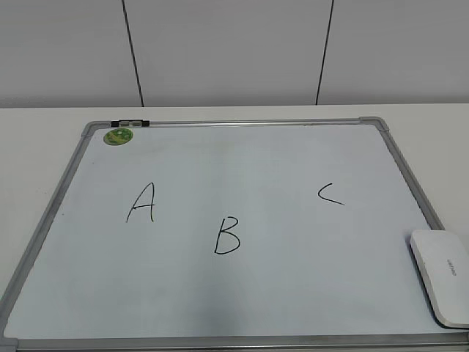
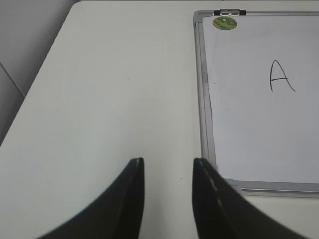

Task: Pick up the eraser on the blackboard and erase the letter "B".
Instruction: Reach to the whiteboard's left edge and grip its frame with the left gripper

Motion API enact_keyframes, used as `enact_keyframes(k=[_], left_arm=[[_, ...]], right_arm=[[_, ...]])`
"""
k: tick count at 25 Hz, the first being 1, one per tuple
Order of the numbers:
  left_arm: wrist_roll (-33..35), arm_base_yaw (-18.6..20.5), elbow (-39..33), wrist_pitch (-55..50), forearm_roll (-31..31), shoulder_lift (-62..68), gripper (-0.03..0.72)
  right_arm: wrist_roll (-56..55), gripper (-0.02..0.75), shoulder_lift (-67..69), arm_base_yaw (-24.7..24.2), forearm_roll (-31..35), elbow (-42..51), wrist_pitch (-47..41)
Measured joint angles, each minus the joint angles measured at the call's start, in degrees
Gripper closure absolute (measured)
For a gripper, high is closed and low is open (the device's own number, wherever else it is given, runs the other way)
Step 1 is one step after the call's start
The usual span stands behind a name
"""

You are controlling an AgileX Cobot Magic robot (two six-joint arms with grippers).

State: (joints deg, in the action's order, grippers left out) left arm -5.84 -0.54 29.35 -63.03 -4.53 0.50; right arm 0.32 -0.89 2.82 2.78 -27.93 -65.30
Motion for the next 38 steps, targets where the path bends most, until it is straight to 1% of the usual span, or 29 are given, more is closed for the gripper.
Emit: enact_keyframes(k=[15,19,24,29,35,38], left_arm=[[0.00,0.00,0.00,0.00,0.00,0.00,0.454],[0.00,0.00,0.00,0.00,-0.82,2.25,0.452],[0.00,0.00,0.00,0.60,-4.35,15.22,0.450],[0.00,0.00,1.78,4.67,-4.43,29.32,0.450],[0.00,0.00,8.02,11.14,-1.87,47.93,0.447],[0.00,0.00,13.33,13.23,-1.03,57.69,0.446]], right_arm=[[-0.32,0.277,0.00,0.00,0.00,0.00,0.00],[-0.32,0.277,0.00,0.00,0.00,0.00,0.00],[-0.32,0.277,0.00,0.00,0.00,0.00,0.00],[-0.32,0.277,0.00,0.00,0.00,0.00,0.00],[-0.32,0.277,0.00,0.00,0.00,0.00,0.00],[-0.32,0.277,0.00,0.00,0.00,0.00,0.00]])
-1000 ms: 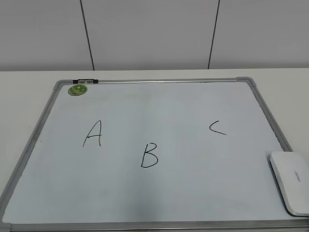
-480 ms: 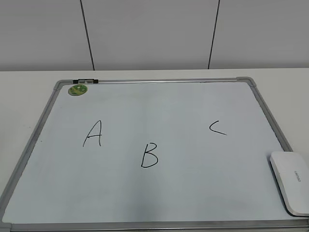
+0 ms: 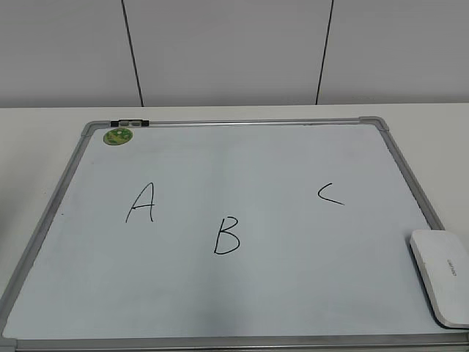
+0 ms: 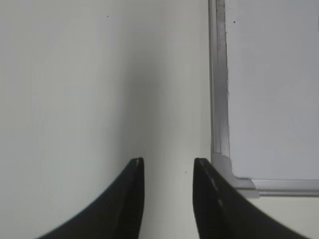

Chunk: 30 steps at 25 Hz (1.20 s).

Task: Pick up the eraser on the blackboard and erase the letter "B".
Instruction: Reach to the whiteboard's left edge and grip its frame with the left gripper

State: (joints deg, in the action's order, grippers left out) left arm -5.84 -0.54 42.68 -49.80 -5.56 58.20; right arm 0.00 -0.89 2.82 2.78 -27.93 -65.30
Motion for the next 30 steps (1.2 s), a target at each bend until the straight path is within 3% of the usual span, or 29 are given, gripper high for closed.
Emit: enact_keyframes(k=[13,30], left_arm=[[0.00,0.00,23.59,0.91,3.23,33.66,0.445],[2.77,-1.85,39.13,-4.86,4.25,55.05,0.445]], right_arm=[[0.00,0.277,0.00,0.00,0.00,0.00,0.00],[0.00,0.277,0.00,0.00,0.00,0.00,0.00]])
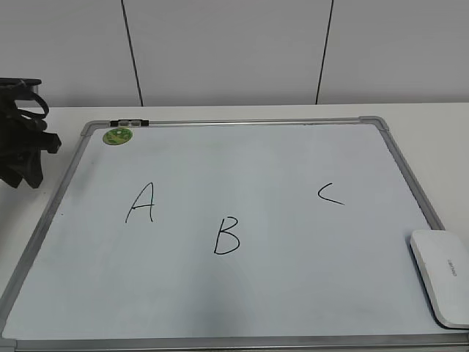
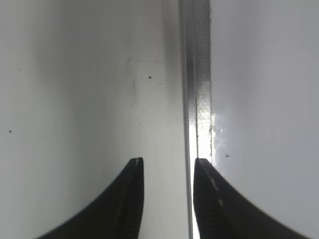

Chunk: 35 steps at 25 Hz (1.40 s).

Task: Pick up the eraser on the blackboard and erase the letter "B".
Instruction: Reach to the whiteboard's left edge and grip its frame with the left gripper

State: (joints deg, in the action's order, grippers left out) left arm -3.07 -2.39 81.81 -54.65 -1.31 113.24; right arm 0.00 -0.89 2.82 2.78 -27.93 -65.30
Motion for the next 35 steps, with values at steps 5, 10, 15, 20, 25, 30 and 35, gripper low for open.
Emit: enact_keyframes(k=[5,10,15,20,25,30,35], left_arm=[[1.81,0.00,0.99,-0.26,1.62,2.86,0.446],[3.07,0.00,0.99,-0.03,2.89,5.77,0.445],[3.07,0.10,0.99,0.63,3.36,7.37,0.445],[3.37,0.19,1.26,0.98,3.83,8.80,0.445],[3.47,0.32,1.53,0.76,5.19,8.92,0.458],[3.47,0.32,1.57,0.44,6.28,8.99,0.636],[3.47,0.35,1.66,0.44,6.74,8.99,0.659]], right_arm=[[0.00,0.277,0.00,0.00,0.00,0.00,0.00],[0.00,0.277,0.00,0.00,0.00,0.00,0.00],[0.00,0.277,0.00,0.00,0.00,0.00,0.00],[0.00,0.277,0.00,0.00,0.00,0.00,0.00],[0.00,0.277,0.00,0.00,0.00,0.00,0.00],[0.00,0.277,0.00,0.00,0.00,0.00,0.00],[0.00,0.277,0.00,0.00,0.36,0.00,0.00]])
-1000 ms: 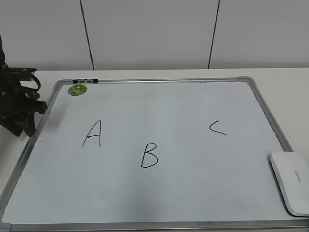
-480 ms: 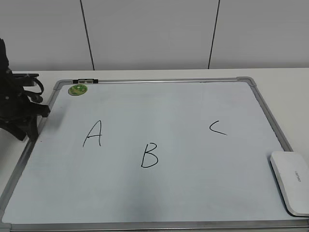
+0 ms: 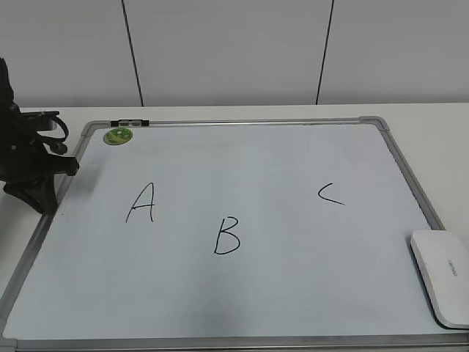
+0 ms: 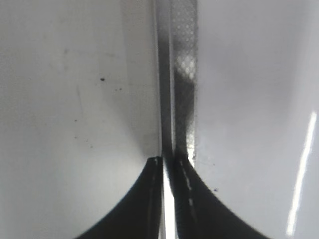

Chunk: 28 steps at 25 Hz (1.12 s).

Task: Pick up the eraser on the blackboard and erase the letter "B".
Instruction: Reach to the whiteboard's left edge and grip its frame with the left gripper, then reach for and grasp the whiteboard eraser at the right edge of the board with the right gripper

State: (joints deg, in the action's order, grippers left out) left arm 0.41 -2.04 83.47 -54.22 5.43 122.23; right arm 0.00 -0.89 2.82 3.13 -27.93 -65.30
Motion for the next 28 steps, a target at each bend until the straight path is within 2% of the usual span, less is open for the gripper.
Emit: enact_keyframes(k=[5,9,14,20,23,25,28], left_arm=[[0.00,0.00,0.00,-0.14,0.10,0.00,0.659],[0.00,0.00,0.00,-0.14,0.10,0.00,0.659],[0.00,0.00,0.00,-0.37,0.10,0.00,0.658],[0.00,0.00,0.00,-0.37,0.10,0.00,0.657],[0.00,0.00,0.00,-0.47,0.10,0.00,0.657],[0.00,0.00,0.00,-0.47,0.10,0.00,0.657],[0.00,0.00,0.00,-0.58,0.10,0.00,0.655]], right_arm=[[0.00,0.277,0.00,0.00,-0.05,0.00,0.00],[-1.17,0.277,4.68,0.00,-3.13,-1.41,1.04],[-1.98,0.277,19.80,0.00,-4.83,-2.58,1.90],[-2.10,0.277,43.17,0.00,0.51,-4.93,3.56],[-2.10,0.273,52.43,0.00,1.20,-8.31,6.05],[-1.99,0.237,57.19,0.00,1.32,-11.55,7.24],[-1.36,0.118,63.47,0.00,1.32,-15.31,7.81]])
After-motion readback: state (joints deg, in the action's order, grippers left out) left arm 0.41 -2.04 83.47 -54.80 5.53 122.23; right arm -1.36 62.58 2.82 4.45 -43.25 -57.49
